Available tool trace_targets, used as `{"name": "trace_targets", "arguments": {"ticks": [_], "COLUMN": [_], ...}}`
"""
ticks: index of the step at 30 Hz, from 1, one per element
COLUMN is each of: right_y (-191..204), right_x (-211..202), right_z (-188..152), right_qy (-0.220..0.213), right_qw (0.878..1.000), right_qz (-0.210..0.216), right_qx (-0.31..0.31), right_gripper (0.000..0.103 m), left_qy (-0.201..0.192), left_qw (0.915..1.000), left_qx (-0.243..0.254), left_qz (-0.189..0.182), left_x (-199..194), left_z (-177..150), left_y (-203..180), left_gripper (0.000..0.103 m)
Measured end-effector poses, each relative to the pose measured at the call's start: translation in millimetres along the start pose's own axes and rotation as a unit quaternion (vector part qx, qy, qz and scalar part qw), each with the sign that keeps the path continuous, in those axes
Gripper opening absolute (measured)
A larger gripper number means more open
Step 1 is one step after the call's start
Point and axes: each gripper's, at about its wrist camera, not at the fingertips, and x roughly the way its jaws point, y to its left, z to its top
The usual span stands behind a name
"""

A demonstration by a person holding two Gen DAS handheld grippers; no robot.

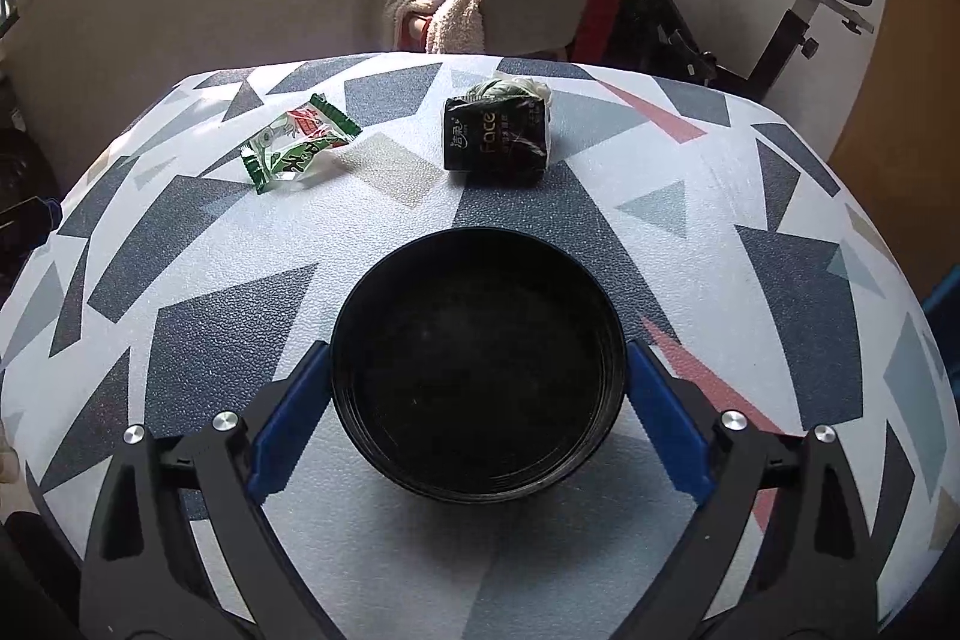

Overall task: Collect trash
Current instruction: 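Grasp the black lid with the right gripper while the left gripper grasps the green wrapper, then carry the green wrapper and black lid down and release both into the bin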

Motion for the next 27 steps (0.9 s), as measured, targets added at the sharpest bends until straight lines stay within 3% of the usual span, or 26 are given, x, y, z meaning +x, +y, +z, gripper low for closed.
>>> {"name": "trace_targets", "arguments": {"ticks": [2,6,10,14,16,17,19,27], "right_y": [-3.4,-15.5,-25.6,-23.9,-22.1,-21.9,-21.6,-15.2], "right_x": [0.4,2.7,6.1,5.6,5.1,5.1,4.4,4.0], "right_z": [0.3,-0.3,-1.3,-2.2,-2.2,-2.1,-2.1,-0.4], "right_qy": [0.000,0.006,0.013,0.012,0.010,0.010,0.008,0.003], "right_qw": [1.000,0.999,0.997,0.997,0.998,0.998,0.998,0.999], "right_qz": [0.001,0.014,0.026,0.032,0.032,0.033,0.033,0.016], "right_qx": [0.008,0.038,0.065,0.063,0.057,0.056,0.054,0.042], "right_gripper": [0.093,0.093,0.093,0.093,0.093,0.093,0.093,0.093], "left_qy": [0.012,0.029,0.067,0.078,0.093,0.095,0.090,0.085], "left_qw": [0.9997,0.9945,0.9932,0.9964,0.9950,0.9947,0.9953,0.9961], "left_qx": [0.022,0.094,0.085,0.009,-0.008,-0.010,-0.005,0.011], "left_qz": [0.005,0.034,0.040,0.034,0.036,0.036,0.034,0.022], "left_x": [31.6,88.4,137.2,162.8,171.9,172.5,167.0,106.7], "left_z": [23.9,52.3,67.6,77.6,77.1,75.7,73.5,50.6], "left_y": [-2.4,-14.2,-7.8,14.3,20.3,21.2,19.4,8.8], "left_gripper": [0.078,0.078,0.077,0.055,0.029,0.019,0.014,0.012]}}
